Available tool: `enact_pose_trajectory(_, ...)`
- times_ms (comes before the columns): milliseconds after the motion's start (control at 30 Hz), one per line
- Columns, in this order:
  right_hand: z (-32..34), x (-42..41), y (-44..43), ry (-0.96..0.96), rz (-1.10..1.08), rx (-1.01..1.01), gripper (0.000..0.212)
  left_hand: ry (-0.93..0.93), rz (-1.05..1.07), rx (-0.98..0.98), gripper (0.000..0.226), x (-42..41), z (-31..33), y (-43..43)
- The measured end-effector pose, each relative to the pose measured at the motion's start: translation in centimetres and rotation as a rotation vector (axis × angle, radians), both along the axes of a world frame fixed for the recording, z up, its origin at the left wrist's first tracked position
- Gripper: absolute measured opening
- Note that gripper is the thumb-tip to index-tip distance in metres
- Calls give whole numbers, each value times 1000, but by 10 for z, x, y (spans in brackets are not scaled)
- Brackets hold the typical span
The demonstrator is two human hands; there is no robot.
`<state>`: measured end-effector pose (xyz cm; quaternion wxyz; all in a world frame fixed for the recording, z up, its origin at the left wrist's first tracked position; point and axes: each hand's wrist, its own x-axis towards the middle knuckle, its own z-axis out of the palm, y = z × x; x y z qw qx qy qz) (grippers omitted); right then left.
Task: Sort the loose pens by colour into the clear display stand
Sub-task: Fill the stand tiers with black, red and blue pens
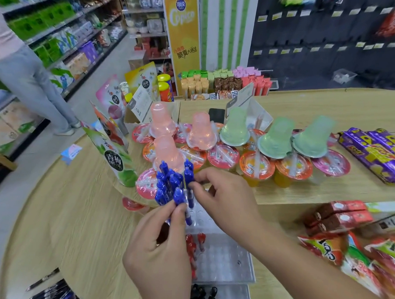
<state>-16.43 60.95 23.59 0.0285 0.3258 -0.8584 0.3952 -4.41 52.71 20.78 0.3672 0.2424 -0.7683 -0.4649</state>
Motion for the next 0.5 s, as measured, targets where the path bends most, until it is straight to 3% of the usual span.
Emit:
enact_pose_trajectory(67, 5, -1, -2, -16, -21, 58, 13, 13, 24, 28, 12, 0, 3, 1)
enact_pose_trajectory(200, 11, -4, 0, -12, -21, 135, 21, 38, 22, 72, 25, -2, 23, 7)
enact_pose_trajectory(300, 12, -3, 16, 6, -16, 75, 17, 145, 215, 107, 27, -6, 26, 16)
enact_pose_trajectory(367, 14, 0, 27, -1, 57, -15, 8, 145, 231, 118, 35, -8, 27, 20)
enact_pose_trajectory(500, 15, 7, 30, -151, 282, -40, 13, 96, 169, 163, 46, -10, 31, 20)
